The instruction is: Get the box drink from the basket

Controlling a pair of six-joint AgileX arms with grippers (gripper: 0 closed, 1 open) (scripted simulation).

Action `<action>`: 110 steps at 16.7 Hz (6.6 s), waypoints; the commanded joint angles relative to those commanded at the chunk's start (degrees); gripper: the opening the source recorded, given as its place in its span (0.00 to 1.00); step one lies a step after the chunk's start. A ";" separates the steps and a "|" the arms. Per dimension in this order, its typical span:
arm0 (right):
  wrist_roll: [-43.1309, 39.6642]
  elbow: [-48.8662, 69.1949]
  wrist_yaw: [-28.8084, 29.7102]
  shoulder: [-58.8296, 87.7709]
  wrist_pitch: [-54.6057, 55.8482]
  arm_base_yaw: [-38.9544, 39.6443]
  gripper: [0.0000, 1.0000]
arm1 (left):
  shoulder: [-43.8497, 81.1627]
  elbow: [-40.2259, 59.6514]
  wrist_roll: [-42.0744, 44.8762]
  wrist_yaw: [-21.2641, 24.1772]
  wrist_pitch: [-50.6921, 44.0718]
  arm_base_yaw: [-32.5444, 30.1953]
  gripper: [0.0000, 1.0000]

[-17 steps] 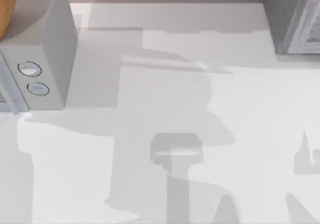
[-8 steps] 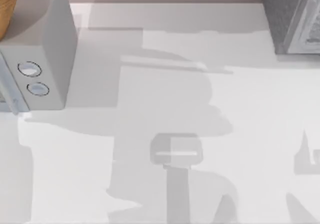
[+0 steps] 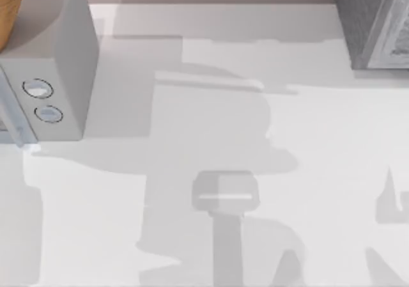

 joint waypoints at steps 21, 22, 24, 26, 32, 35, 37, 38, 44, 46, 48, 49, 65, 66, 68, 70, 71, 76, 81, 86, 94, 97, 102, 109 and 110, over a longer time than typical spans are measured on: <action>0.00 0.00 0.00 0.00 0.00 0.00 1.00 | -2.46 15.76 -1.24 -4.72 -3.03 -0.79 0.00; 0.00 0.00 0.00 0.00 0.00 0.00 1.00 | -2.45 18.98 -1.28 -5.18 -4.79 -0.81 0.00; 0.00 0.00 0.00 0.00 0.00 0.00 1.00 | -2.18 24.94 -1.21 -5.51 -10.14 -0.74 0.00; 0.00 0.00 0.00 0.00 0.00 0.00 1.00 | -1.65 29.75 -0.98 -5.03 -17.37 -0.59 0.00; 0.00 0.00 0.00 0.00 0.00 0.00 1.00 | 0.79 36.74 0.05 -0.86 -33.80 -0.26 0.00; 0.00 0.00 0.00 0.00 0.00 0.00 1.00 | 1.06 36.96 0.14 -0.41 -34.65 -0.24 0.00; 0.00 0.00 0.00 0.00 0.00 0.00 1.00 | 0.84 36.74 0.21 -0.53 -34.53 -0.36 0.00; 0.00 0.00 0.00 0.00 0.00 0.00 1.00 | 0.81 36.70 0.21 -0.54 -34.53 -0.37 0.00; 0.00 0.00 0.00 0.00 0.00 0.00 1.00 | -10.98 24.13 -0.46 -3.04 -33.83 -2.58 0.00; 0.00 0.00 0.00 0.00 0.00 0.00 1.00 | -19.10 15.86 -0.62 -4.40 -32.95 -3.86 0.00; 0.00 0.00 0.00 0.00 0.00 0.00 1.00 | -28.36 6.25 -0.73 -5.88 -31.92 -5.30 0.00; 0.00 0.00 0.00 0.00 0.00 0.00 1.00 | -33.21 1.07 -0.77 -6.64 -31.40 -6.03 0.00; 0.00 0.00 0.00 0.00 0.00 0.00 1.00 | -84.76 -55.71 -0.95 -13.38 -28.24 -11.82 0.00; 0.00 0.00 0.00 0.00 0.00 0.00 1.00 | -84.76 -55.71 -0.95 -13.38 -28.24 -11.82 0.00; 0.00 0.00 0.00 0.00 0.00 0.00 1.00 | -84.48 -55.70 -0.85 -13.37 -28.27 -11.67 0.00; 0.00 0.00 0.00 0.00 0.00 0.00 1.00 | -83.89 -55.67 -0.84 -13.87 -27.96 -12.05 0.00; 0.00 0.00 0.00 0.00 0.00 0.00 1.00 | -82.70 -55.52 -0.80 -14.90 -27.24 -12.83 0.00; 0.00 0.00 0.00 0.00 0.00 0.00 1.00 | -69.12 -52.04 0.33 -26.46 -17.21 -21.93 0.00; 0.00 0.00 0.00 0.00 0.00 0.00 1.00 | -47.96 -44.94 2.71 -44.92 0.43 -36.77 0.00; 0.00 0.00 0.00 0.00 0.00 0.00 1.00 | -24.81 -37.03 5.37 -65.06 19.85 -52.98 0.00; 0.00 0.00 0.00 0.00 0.00 0.00 1.00 | 2.72 -28.51 8.23 -87.92 41.39 -71.26 0.00; 0.00 0.00 0.00 0.00 0.00 0.00 1.00 | 5.90 -27.59 8.54 -90.40 43.71 -73.23 0.00; 0.00 0.00 0.00 0.00 0.00 0.00 1.00 | 5.98 -27.84 8.53 -90.15 43.69 -72.89 0.00; 0.00 0.00 0.00 0.00 0.00 0.00 1.00 | 17.71 -27.90 5.05 -82.73 52.17 -65.82 0.00; 0.00 0.00 0.00 0.00 0.00 0.00 1.00 | 18.98 -27.92 4.63 -81.87 53.12 -64.90 0.00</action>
